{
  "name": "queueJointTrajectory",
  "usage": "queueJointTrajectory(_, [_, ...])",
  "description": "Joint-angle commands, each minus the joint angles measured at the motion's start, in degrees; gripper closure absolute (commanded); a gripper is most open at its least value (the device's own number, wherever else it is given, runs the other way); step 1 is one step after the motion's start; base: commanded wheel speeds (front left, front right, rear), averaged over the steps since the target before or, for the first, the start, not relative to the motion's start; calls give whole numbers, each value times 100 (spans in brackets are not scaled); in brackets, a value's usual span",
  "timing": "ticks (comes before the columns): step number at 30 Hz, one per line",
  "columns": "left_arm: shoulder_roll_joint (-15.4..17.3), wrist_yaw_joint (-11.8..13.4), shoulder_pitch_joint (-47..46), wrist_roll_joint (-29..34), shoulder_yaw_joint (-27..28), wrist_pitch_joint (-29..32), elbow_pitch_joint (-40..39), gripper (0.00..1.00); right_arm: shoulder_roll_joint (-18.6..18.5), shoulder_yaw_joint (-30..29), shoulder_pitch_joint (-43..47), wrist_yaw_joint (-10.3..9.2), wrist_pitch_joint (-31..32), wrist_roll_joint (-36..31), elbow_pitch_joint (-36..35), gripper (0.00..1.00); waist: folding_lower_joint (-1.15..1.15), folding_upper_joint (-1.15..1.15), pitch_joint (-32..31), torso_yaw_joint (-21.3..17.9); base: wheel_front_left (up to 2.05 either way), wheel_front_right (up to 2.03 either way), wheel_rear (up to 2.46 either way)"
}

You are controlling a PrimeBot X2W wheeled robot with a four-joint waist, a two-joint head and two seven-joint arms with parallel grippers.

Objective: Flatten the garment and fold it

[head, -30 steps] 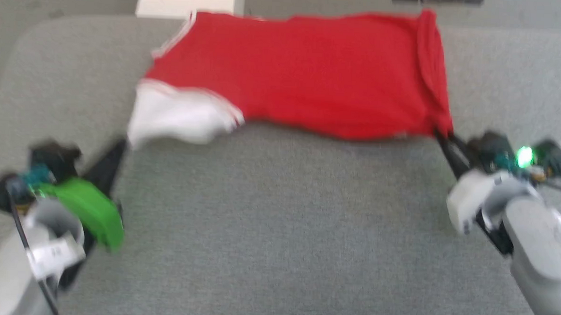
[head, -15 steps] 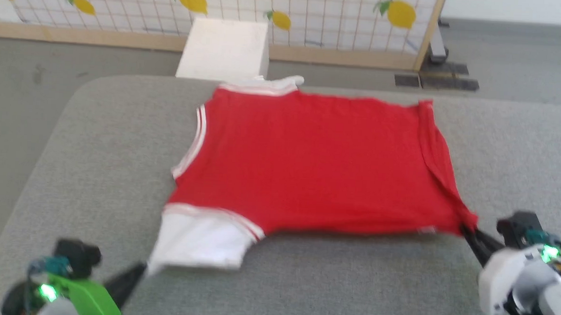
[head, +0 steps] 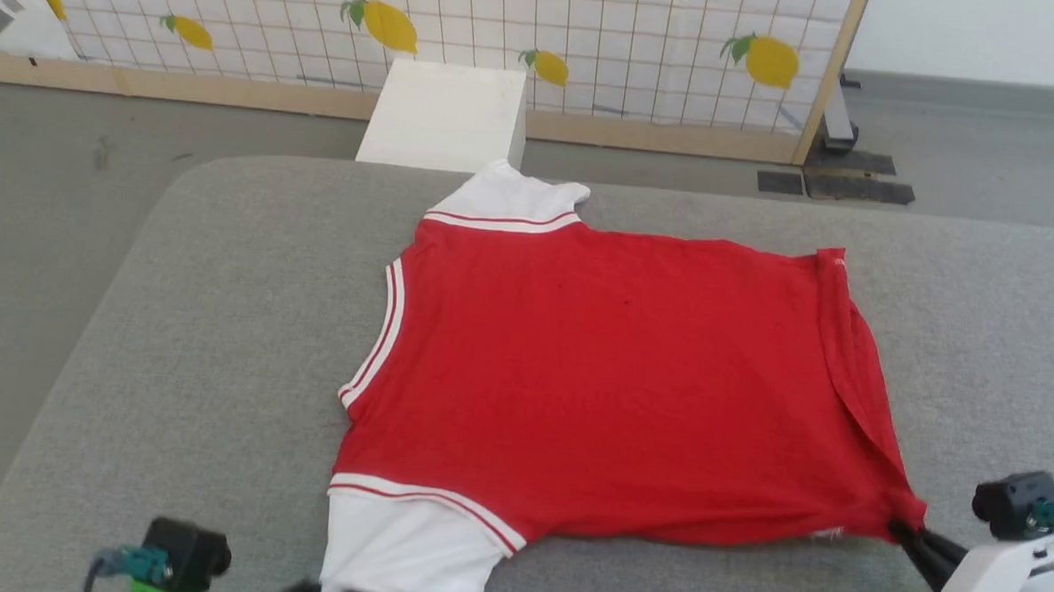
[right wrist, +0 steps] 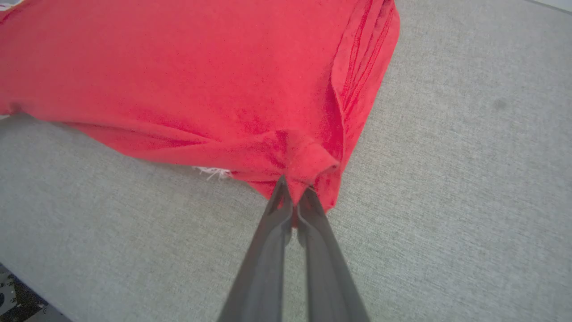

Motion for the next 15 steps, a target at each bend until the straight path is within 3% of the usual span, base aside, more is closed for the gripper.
queueJointTrajectory(1, [-61,-36,-160,66,68,-114,-7,100,35,-90,52,-10,25,13,-112,100,1,0,73,-29,0,0,0])
queueJointTrajectory(15, [-785,-99,-1905,332,579,-954,133,100,309,-699,-667,-10,421,-108,-791,100,1,0,877,-227,0,0,0])
